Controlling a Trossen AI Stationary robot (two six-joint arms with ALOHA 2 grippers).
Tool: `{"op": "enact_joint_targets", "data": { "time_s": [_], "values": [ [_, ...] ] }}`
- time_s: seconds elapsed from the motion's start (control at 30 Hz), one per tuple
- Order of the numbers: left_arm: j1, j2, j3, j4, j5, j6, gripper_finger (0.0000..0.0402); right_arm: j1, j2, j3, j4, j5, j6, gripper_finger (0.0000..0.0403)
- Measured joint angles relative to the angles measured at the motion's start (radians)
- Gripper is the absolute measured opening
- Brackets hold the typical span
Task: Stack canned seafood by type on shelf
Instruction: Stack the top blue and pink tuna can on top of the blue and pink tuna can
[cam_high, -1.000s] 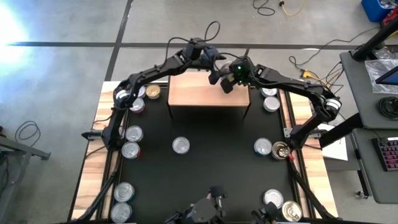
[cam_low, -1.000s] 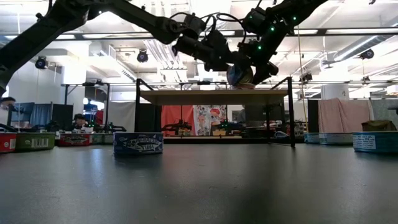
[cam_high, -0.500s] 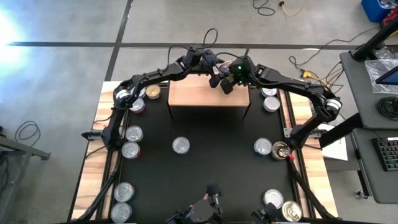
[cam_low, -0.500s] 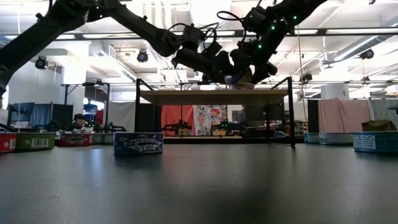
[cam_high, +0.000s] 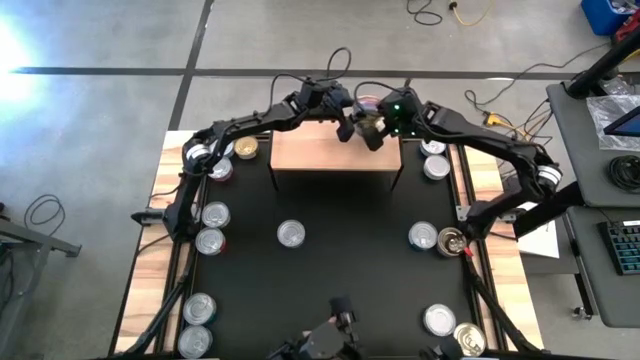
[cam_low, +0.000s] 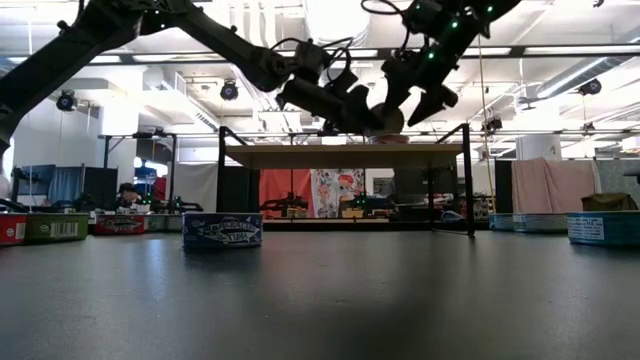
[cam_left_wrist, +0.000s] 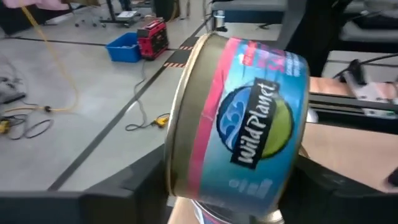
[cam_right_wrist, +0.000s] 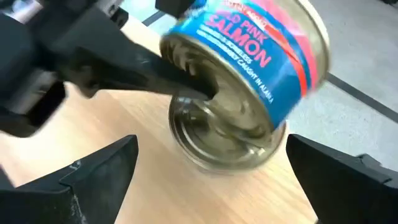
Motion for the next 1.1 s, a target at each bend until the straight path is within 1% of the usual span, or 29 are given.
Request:
{"op": "enact_joint_targets", "data": {
  "time_s": [0.07,0.1,0.17,0.23,0.33,0.47,0.6,0.77,0.97,1.1],
  "values": [
    [-0.004,0.000,0.008,-0.007,-0.025,0.019,0.0184,0.000,-0.023,0.000,-0.016,-0.001,0.014,0.0400],
    [-0.006,0.000,0.015,-0.016,-0.037,0.031,0.0179,0.000,-0.035,0.000,-0.021,-0.001,0.017,0.0400],
    [-0.014,0.000,0.034,-0.036,-0.057,0.059,0.0179,0.000,-0.063,0.000,-0.022,0.003,0.017,0.0400],
    [-0.026,0.000,0.059,-0.058,-0.093,0.102,0.0179,0.000,-0.094,0.000,-0.014,0.028,0.020,0.0400],
    [-0.058,0.000,0.102,-0.092,-0.172,0.224,0.0179,-0.008,-0.137,0.000,0.031,0.044,0.052,0.0400],
    [-0.103,0.000,0.117,-0.162,-0.273,0.415,0.0187,-0.029,-0.182,0.001,0.126,0.027,0.171,0.0400],
    [-0.138,0.000,0.115,-0.184,-0.366,0.547,0.0189,-0.056,-0.190,0.001,0.129,0.022,0.292,0.0400],
    [-0.151,0.000,0.106,-0.160,-0.438,0.596,0.0189,-0.073,-0.152,0.001,0.136,-0.001,0.376,0.0400],
    [-0.149,0.000,0.105,-0.170,-0.535,0.651,0.0190,-0.074,-0.098,0.001,0.147,-0.037,0.406,0.0400],
    [-0.150,-0.001,0.105,-0.168,-0.558,0.676,0.0190,-0.077,-0.085,0.000,0.182,-0.045,0.401,0.0400]
  ]
}}
